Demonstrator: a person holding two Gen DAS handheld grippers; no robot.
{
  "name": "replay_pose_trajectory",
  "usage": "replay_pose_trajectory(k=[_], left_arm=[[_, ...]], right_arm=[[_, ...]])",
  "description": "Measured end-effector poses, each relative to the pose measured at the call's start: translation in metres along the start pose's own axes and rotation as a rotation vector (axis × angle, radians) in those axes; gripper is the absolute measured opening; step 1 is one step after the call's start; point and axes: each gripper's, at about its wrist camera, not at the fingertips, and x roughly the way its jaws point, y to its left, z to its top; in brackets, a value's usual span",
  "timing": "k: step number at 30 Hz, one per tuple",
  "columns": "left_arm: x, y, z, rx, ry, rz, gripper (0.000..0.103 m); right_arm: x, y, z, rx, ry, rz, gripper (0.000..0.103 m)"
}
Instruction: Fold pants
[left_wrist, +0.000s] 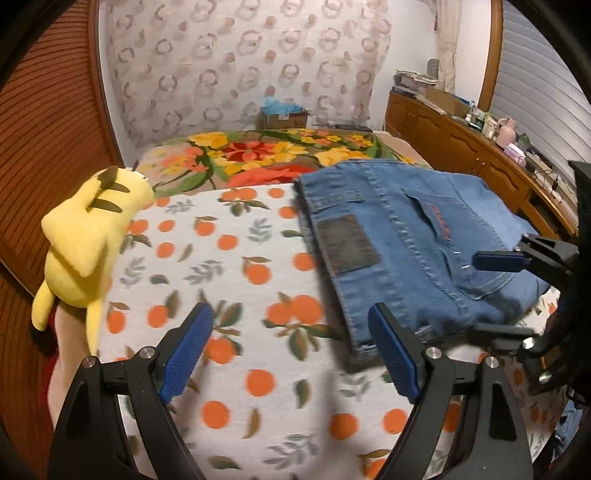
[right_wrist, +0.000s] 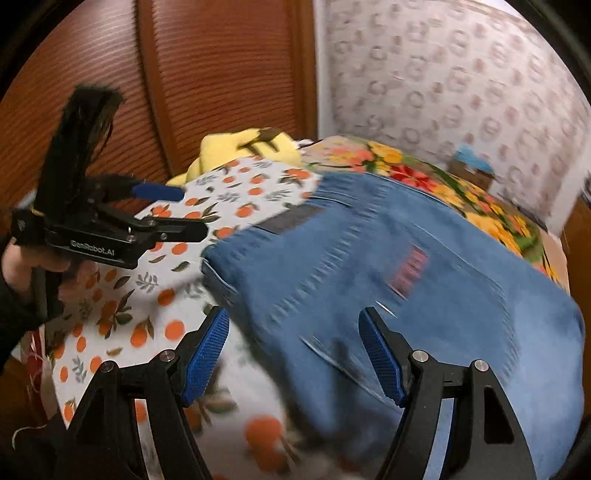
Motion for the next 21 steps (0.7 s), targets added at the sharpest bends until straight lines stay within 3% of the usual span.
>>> replay_pose_trajectory(k=[9,21], left_arm=[[0.006,0.033,0.004,-0.029,0.013,-0.014,0.086],[0.017,0.046,0.006,-0.096,0.024,-0.07,0.086]], right_arm=[[0.072,0.039,0.038,-0.137,0.089,-0.02,0.075],[0.121,0.069,0.034,-0.214,0.147,-0.063,0.075]])
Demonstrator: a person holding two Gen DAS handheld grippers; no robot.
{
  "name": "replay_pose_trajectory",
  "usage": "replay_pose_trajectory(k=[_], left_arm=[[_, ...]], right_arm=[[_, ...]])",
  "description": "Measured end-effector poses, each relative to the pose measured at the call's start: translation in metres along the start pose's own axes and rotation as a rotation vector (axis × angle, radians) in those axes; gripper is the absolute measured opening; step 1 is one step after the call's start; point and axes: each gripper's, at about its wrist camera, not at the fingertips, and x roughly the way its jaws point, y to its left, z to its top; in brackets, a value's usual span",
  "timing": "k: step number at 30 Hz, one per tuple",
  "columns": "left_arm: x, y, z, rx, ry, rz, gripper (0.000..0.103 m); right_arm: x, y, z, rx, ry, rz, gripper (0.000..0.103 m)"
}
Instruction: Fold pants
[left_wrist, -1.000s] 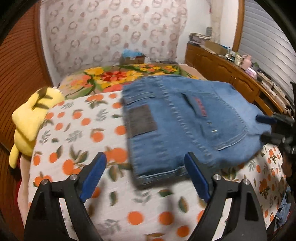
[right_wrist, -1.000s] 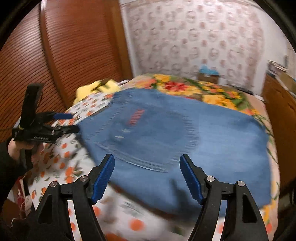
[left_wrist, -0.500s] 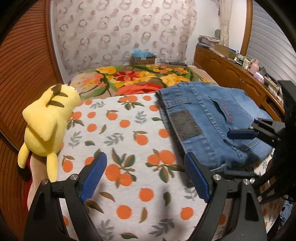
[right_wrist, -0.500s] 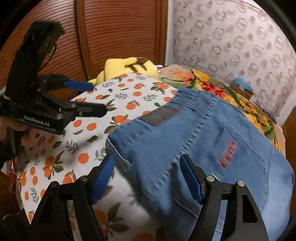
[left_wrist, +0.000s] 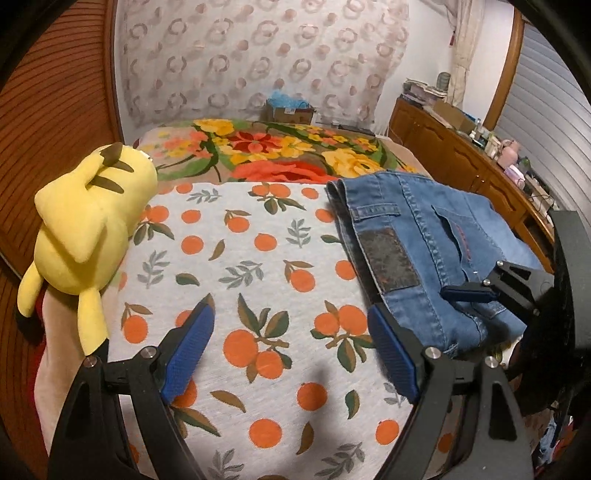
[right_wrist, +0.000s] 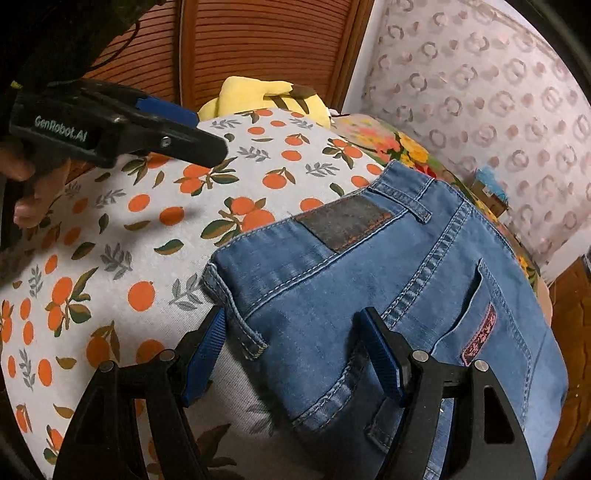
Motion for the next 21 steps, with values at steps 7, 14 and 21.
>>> replay_pose_trajectory(k=[7,14,21], left_arm=[[0.011,-0.007,0.006,-0.027,0.02,-0.043,0.086],[0.027,-0.013,0.027,-0.166,0.043,-0.168,0.086],[0.046,-0.021,0.047,-0.3,0.077,-0.286,0.086]], right_arm=[[-0.016,0.003,-0.012,0.017,-0.003,0.024,0.049],[-0.053,-0.031,-0.024,0.263,-0.181,0.07,0.026],[-0.056,-0.018,-0.041,0.287,-0.252,0.044,0.026]])
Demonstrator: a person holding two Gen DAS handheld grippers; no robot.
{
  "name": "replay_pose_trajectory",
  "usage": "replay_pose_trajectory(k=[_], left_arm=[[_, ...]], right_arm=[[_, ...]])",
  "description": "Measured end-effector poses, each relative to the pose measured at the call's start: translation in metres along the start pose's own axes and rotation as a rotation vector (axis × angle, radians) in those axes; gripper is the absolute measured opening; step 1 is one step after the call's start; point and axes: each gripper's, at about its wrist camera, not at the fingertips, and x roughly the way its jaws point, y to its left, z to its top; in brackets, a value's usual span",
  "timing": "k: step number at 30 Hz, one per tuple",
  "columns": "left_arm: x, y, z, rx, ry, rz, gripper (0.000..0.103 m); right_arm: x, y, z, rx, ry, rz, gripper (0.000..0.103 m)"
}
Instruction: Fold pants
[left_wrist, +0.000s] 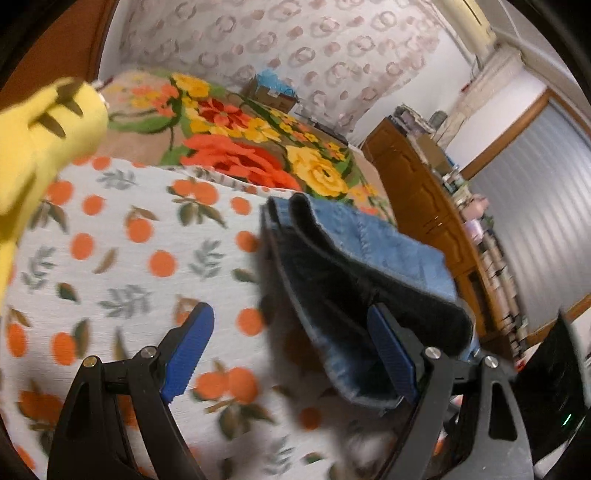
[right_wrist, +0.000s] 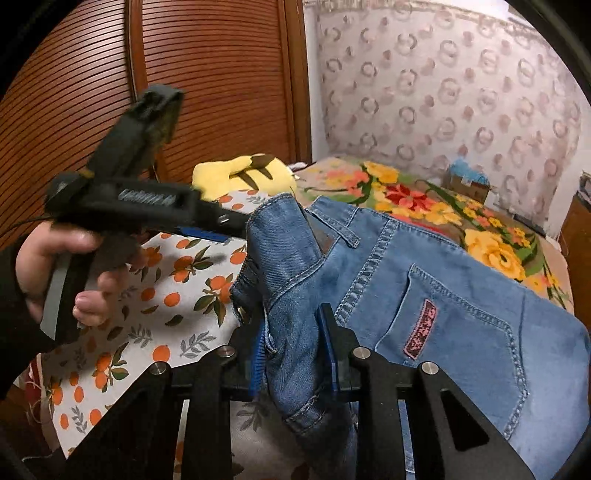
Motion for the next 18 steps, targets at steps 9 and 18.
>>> replay_pose_trajectory(k=[9,18], left_arm=[[0.02,-0.013,0.008,-0.141,0.038,-0.137,0.086],[0.034,-0.024,0.011,-0.152,0.061,-0.127,0.086]], right_arm=[[-0.005,0.006,-0.018,0.009,-0.025,-0.002,0.026],[-0.032,-0.003,-0.016,-0.015,-0.036,-0.004,0.026]])
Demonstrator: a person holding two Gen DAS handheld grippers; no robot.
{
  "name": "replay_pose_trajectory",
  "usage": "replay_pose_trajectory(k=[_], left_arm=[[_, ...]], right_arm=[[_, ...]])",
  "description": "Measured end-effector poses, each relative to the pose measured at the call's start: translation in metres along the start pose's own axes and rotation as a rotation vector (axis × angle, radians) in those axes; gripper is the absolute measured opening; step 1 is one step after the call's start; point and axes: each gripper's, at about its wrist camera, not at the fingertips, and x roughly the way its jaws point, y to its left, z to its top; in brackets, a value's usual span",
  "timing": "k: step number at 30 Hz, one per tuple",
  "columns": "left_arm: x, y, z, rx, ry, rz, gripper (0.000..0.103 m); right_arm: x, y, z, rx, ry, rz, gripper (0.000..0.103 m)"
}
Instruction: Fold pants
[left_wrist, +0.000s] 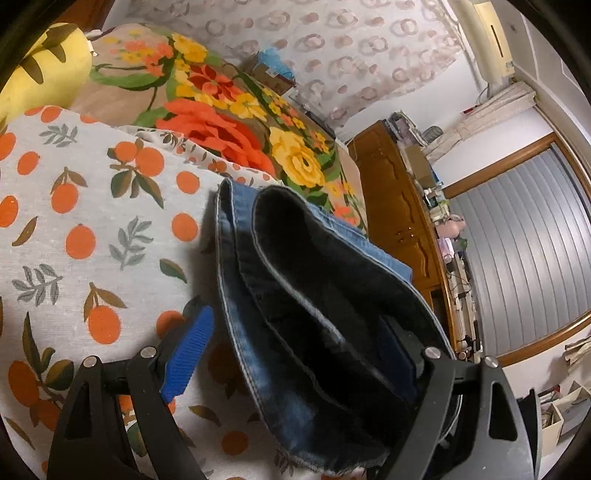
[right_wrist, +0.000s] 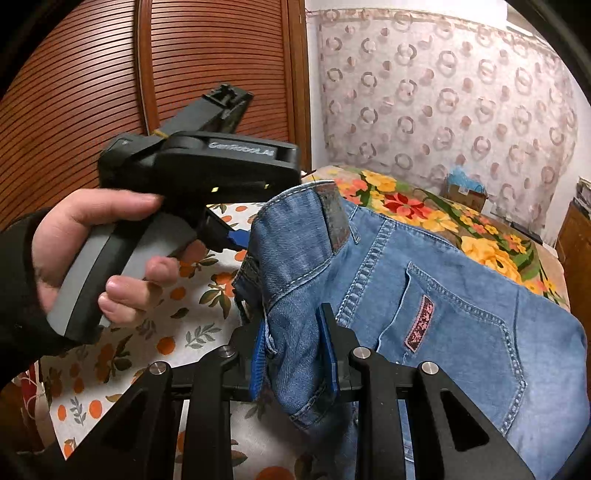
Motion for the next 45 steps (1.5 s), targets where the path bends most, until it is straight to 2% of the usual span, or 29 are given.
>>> replay_pose_trajectory(k=[7,17,22,24,28,33,36,38,45], left_arm=[[-0.005,0.01,0.002,-0.057,-0.003,-0.05,0.086],[-0.005,0.02,0.0,-0.069,0.011,-0.021,0.086],[-0.001,0.027,0.003,-0.07,0.028,-0.015,0.086],[0.002,0.028,0.004,-0.076,0.029,-0.036,0.086],[-0.008,0.027,0.009,-0.091,-0.019,-0.111,0.086],[-0.008,0.026,0.011,-0.065,0.014,-0.072,0.086],[0.006,0.024,0.007,-0.044,0.064,-0.001,0.086],[0.007,0.019,0.006,-0.02,0.058,0.022,0.086],[0.011,0.011,0.003,0.01,0.102,0.084,0.086]], right_arm=[[-0.003,0.01,0.0,-0.053,0.009,-0.01,0.026],[0.003,0.029,-0.006,-0.174,0.051,-0.038,0.027],[0.005,0.025,-0.003,-0.179,0.073,-0.023,0.027],[0.006,0.024,0.0,-0.179,0.08,-0.019,0.027],[0.008,0.022,0.001,-0.18,0.095,-0.013,0.027],[0.012,0.019,0.006,-0.154,0.1,-0.002,0.027],[0.014,0.017,0.007,-0.156,0.094,-0.003,0.027],[0.013,0.018,0.004,-0.152,0.088,-0.006,0.027],[-0.013,0.016,0.002,-0.109,-0.023,-0.045,0.026]])
